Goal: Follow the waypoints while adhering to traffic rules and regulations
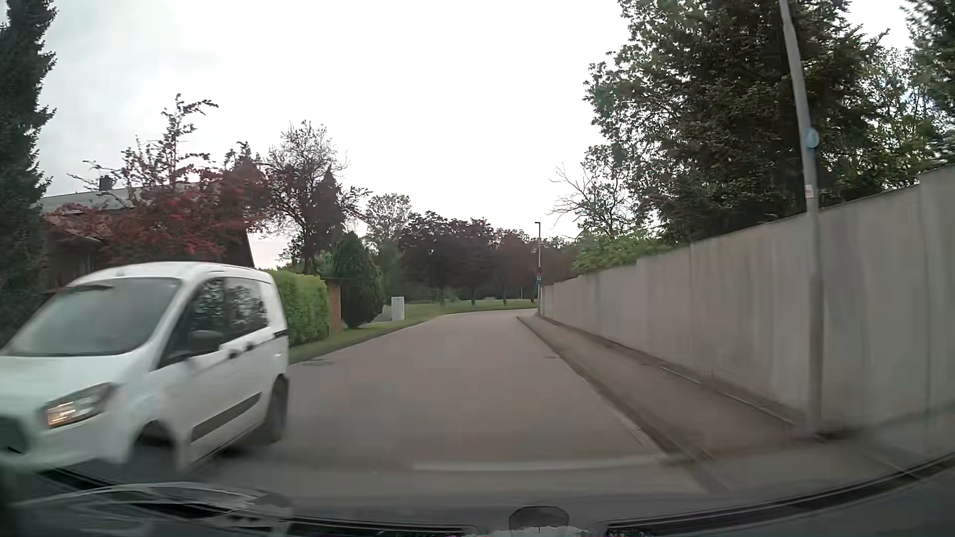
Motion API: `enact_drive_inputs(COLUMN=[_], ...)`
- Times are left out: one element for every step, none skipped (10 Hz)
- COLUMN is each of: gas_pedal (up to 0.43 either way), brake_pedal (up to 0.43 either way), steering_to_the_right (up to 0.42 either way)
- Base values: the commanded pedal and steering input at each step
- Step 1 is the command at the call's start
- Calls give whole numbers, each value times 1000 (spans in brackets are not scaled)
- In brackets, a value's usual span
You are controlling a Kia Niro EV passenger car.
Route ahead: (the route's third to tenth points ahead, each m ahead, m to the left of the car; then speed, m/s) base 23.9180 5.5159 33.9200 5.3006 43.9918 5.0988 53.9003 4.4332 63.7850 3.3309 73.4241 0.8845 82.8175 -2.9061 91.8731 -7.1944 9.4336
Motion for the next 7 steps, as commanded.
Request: enact_drive_inputs(gas_pedal=[20,20,28,28,28,28,28], brake_pedal=[0,0,0,0,0,0,0], steering_to_the_right=[1,0,0,0,0,0,0])
